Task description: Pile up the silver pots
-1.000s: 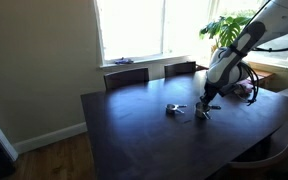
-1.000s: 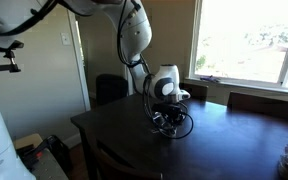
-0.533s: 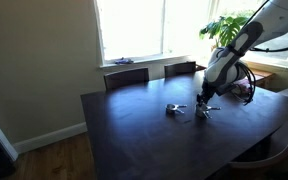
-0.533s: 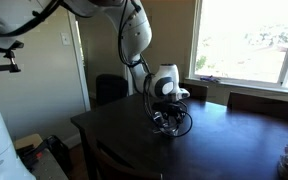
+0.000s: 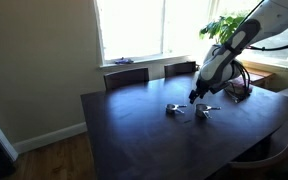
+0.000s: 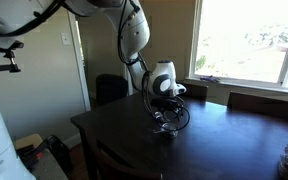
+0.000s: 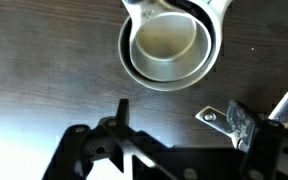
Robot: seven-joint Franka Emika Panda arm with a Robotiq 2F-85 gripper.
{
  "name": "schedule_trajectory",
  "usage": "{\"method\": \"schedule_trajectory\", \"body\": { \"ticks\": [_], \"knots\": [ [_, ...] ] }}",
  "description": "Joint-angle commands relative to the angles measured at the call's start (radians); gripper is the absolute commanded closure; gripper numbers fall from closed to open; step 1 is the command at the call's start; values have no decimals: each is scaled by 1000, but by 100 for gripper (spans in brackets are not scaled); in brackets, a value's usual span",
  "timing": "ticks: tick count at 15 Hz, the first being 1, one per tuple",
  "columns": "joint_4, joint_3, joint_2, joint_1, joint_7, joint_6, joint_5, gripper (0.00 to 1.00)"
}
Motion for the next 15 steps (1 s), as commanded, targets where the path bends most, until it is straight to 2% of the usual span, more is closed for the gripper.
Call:
{"method": "schedule_trajectory", "body": {
  "ticks": [1, 4, 8, 11, 12, 13, 15],
  "knots": [
    [39, -5, 1, 33, -23, -43, -41, 0],
    [90, -18, 18, 61, -58, -109, -93, 0],
    [174, -5, 61, 64, -168, -193, -164, 0],
    [224, 0, 101, 63, -253, -191, -217, 0],
    [226, -18, 102, 78, -241, -172, -233, 0],
    [203, 1, 94, 61, -216, -169, -202, 0],
    [224, 0, 109, 62, -229, -169, -216, 0]
  ]
}}
